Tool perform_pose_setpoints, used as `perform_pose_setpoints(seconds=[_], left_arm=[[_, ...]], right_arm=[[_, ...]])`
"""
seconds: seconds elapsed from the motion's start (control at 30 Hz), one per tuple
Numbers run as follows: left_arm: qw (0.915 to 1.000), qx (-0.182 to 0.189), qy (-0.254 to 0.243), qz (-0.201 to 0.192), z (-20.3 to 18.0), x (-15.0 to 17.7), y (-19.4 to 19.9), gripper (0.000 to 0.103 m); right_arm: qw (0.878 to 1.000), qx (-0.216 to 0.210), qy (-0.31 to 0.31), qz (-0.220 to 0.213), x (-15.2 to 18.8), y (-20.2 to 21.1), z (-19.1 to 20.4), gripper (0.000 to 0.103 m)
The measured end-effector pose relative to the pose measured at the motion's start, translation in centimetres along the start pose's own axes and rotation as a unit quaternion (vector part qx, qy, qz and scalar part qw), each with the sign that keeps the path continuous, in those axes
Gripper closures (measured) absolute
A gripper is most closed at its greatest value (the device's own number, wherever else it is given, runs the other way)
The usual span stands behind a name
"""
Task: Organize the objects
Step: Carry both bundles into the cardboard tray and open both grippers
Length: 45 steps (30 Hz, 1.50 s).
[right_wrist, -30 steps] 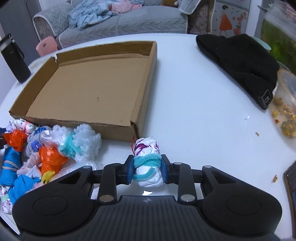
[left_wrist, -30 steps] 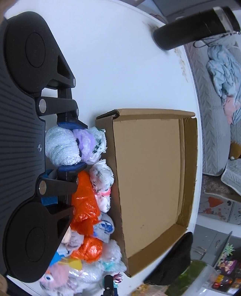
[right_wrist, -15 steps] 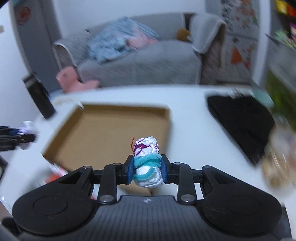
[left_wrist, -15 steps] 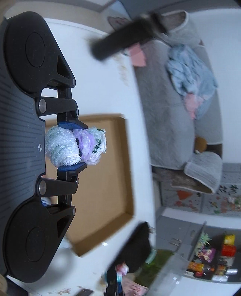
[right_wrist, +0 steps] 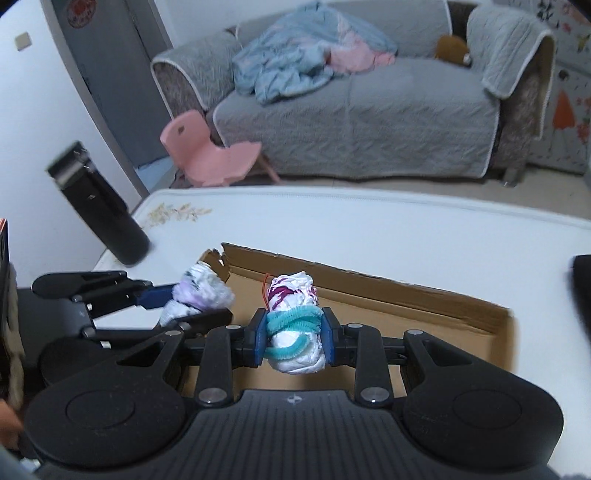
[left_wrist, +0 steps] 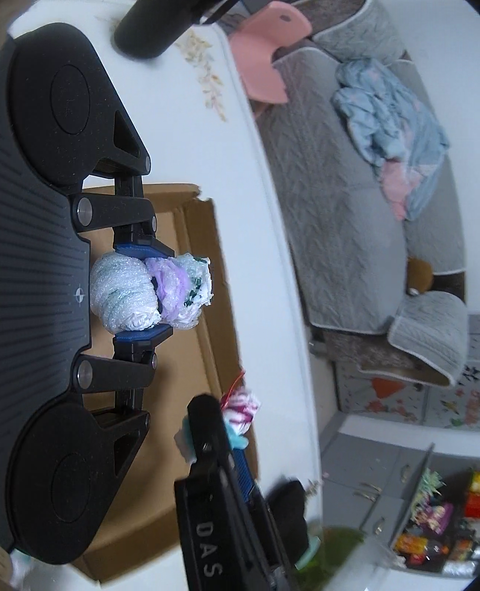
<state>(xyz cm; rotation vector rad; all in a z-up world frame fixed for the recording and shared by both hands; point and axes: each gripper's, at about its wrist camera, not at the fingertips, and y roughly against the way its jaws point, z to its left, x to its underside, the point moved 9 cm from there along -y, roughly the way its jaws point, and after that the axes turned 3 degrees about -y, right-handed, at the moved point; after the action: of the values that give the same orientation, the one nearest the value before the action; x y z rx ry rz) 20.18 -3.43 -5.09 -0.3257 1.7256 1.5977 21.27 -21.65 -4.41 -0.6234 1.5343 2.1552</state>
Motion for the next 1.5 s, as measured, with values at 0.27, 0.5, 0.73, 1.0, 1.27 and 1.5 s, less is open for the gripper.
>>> perform_pose_setpoints(seconds=[0.27,0.5,0.73,1.0,1.27,1.5], left_arm=[[0.9997,-0.011,-0.007,0.021,1.3,1.7,-3.1,0.06],[0.9989,-0.031,-0.024,0.027,0.7,1.8,-3.7,0.054],[0.9982,-0.04,-0.033,0.032,0.4,1.9,-3.6,0.036],[0.9988,-0.029,-0.028,0.026,-0.1,1.3,-1.9,0.03],[0.9996,-0.016,0.015,0.018,1.1,1.5,2.7,0.02],[0.9984,-0.01,0.056,0.001,2.0,3.9,9.9,0.013]], right_arm=[[0.999,0.01,0.01,0.042,0.7,-4.2,0.9,0.076],[0.997,0.029,0.021,0.066,1.7,-5.7,0.8,0.073],[0.997,0.035,0.025,0.061,1.5,-4.8,1.1,0.049],[0.996,0.044,0.045,0.057,1.6,-3.4,1.5,0.048],[0.997,0.043,0.048,0.034,1.6,1.5,1.0,0.045],[0.997,0.029,0.065,-0.01,3.8,9.0,0.2,0.041]])
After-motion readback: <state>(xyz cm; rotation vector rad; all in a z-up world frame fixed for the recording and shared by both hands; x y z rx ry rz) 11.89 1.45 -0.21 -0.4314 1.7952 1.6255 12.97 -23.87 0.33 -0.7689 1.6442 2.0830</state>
